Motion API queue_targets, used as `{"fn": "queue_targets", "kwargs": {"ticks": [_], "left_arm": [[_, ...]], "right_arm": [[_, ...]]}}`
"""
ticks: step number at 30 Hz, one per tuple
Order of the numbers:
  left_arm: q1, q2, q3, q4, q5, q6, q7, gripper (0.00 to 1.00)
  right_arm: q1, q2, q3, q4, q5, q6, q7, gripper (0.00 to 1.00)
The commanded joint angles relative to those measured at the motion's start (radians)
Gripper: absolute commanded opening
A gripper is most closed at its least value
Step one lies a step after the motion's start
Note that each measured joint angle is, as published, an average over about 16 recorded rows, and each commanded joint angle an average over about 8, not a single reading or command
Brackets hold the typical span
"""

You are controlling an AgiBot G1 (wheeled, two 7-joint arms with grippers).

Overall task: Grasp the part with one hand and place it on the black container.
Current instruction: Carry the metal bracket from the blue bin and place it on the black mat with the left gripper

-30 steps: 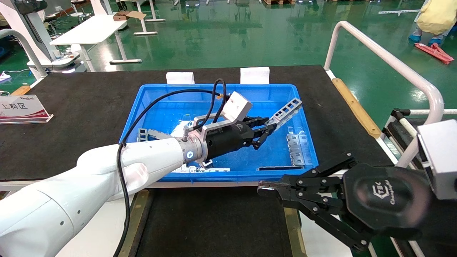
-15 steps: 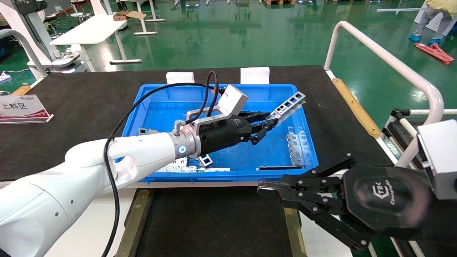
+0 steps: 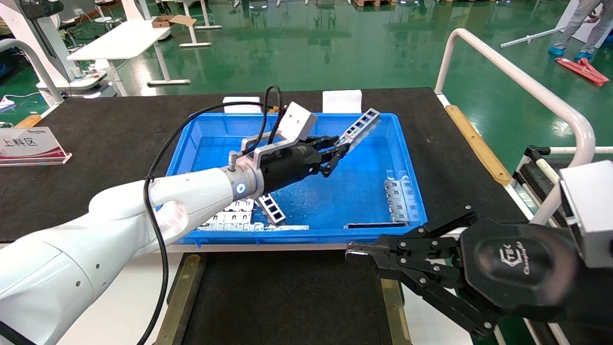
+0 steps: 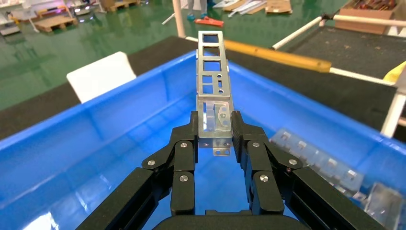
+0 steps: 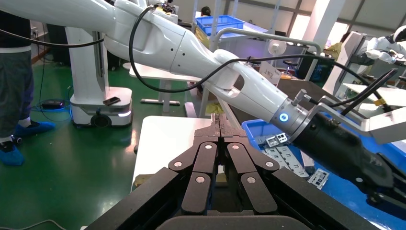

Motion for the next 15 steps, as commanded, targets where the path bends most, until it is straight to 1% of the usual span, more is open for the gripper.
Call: {"fn": "queue_targets", "kwargs": {"ticks": [1,9,15], "left_arm": [[-0.004,0.000,0.004,-0.015,-0.004,-0.008,-0.001,0.00],[-0.010,-0.011,0.013,-0.021,-0.019,0.077,0.004,0.00],[-0.006,-0.030,0.013,-0.001,-0.031,0.217,0.013,0.00]], "right_arm": [[0.000,0.000,0.000,0.000,0.000,0.000,0.000,0.00],[0.000,0.000,0.000,0.000,0.000,0.000,0.000,0.00],[0.000,0.000,0.000,0.000,0.000,0.000,0.000,0.00]]}}
